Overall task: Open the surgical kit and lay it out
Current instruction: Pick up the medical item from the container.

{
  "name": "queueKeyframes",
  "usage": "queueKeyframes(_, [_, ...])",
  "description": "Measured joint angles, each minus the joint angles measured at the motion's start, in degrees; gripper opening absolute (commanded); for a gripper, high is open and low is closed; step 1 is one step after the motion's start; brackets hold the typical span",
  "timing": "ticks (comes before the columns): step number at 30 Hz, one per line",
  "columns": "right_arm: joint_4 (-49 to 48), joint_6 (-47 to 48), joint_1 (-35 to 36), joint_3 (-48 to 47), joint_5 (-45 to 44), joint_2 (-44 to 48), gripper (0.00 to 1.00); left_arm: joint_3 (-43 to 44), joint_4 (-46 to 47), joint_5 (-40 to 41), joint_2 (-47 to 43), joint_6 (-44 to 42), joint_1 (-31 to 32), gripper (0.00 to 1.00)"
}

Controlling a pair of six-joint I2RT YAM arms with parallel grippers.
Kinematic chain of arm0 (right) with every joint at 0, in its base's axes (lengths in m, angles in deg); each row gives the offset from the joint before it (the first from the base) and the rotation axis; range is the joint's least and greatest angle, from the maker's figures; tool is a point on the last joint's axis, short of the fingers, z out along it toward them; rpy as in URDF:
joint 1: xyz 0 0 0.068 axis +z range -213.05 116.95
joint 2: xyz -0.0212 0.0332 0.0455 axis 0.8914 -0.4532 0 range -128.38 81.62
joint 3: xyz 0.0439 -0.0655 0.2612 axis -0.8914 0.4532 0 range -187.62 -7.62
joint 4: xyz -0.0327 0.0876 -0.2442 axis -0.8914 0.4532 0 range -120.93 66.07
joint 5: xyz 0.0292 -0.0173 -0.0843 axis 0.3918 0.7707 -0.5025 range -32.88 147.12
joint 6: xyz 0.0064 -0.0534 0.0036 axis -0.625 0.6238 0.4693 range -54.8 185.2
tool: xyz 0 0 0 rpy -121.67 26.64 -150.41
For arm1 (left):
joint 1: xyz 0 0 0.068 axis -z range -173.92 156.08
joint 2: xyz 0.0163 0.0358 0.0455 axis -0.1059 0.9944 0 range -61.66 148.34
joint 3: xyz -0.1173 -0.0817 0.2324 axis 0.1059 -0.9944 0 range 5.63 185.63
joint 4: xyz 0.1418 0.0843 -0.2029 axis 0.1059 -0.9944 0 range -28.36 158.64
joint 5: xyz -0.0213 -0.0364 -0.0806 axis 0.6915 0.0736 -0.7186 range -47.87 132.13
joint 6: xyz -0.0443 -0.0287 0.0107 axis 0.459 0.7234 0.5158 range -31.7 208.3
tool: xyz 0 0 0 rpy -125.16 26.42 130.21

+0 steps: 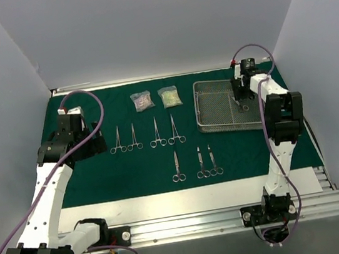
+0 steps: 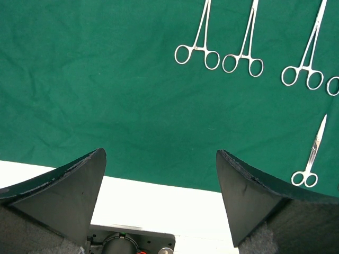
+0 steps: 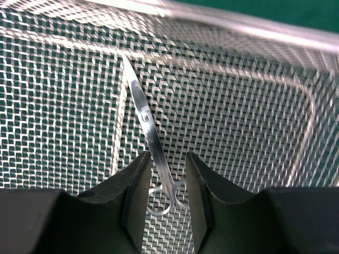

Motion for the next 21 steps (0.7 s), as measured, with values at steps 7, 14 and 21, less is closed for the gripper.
queueKeyframes(7, [0.8,4.4,0.0,-3.3,2.3,-3.0,0.28,-0.3,0.0,0.0,0.4,0.2,0.0,0.94])
queueKeyframes(14, [1.6,5.5,0.0,-5.0,3.8,-5.2,0.27,-0.3,0.0,0.0,0.8,0.2,0.0,0.94])
queueKeyframes(21, [3.4,6.3,0.3,-5.9,5.0,-5.6,0.09,-0.5,0.0,0.0,0.8,0.2,0.0,0.94])
